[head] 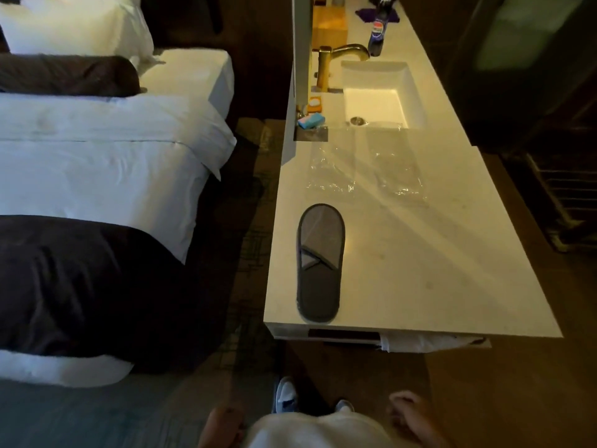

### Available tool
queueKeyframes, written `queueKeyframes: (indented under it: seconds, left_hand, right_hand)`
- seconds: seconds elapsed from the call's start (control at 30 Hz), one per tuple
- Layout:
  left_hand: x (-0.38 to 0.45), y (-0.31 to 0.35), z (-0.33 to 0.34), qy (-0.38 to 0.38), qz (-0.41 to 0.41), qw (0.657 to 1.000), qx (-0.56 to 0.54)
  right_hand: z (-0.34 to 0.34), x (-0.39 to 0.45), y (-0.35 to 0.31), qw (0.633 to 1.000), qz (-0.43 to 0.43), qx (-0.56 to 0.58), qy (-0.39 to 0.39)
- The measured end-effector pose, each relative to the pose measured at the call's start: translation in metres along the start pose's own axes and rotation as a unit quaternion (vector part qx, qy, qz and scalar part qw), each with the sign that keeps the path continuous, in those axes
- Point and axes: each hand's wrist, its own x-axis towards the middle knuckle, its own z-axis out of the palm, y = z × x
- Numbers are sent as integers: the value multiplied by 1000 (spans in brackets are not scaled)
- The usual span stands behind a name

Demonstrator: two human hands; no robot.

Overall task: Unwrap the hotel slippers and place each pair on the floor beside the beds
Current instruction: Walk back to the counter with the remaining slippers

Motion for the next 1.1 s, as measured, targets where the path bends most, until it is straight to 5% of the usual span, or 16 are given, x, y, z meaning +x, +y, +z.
queueKeyframes:
  seconds: [0.17,0.43,0.6,0.8,0.93,1.1]
  left_hand:
    - [0,15,-5,-39,-18,998,35]
    - [1,72,-19,9,0,999,-47]
    - [-16,147,-32,65,126,984,-111]
    - [-50,246,-9,89,236,952,-173]
    - [-47,280,22,60,249,955,-146]
    - [-38,295,50,31,268,958,-98]
  right_hand:
    - [18,-5,2,1000,18,-3,11]
    - [-13,-34,-57,997,-43,46,-48]
    - [-54,-85,-149,975,-156,105,-119]
    - [-47,-89,-243,941,-300,140,-64]
    - [-23,-74,-278,937,-274,211,-40]
    - [3,-51,-289,957,-244,156,8]
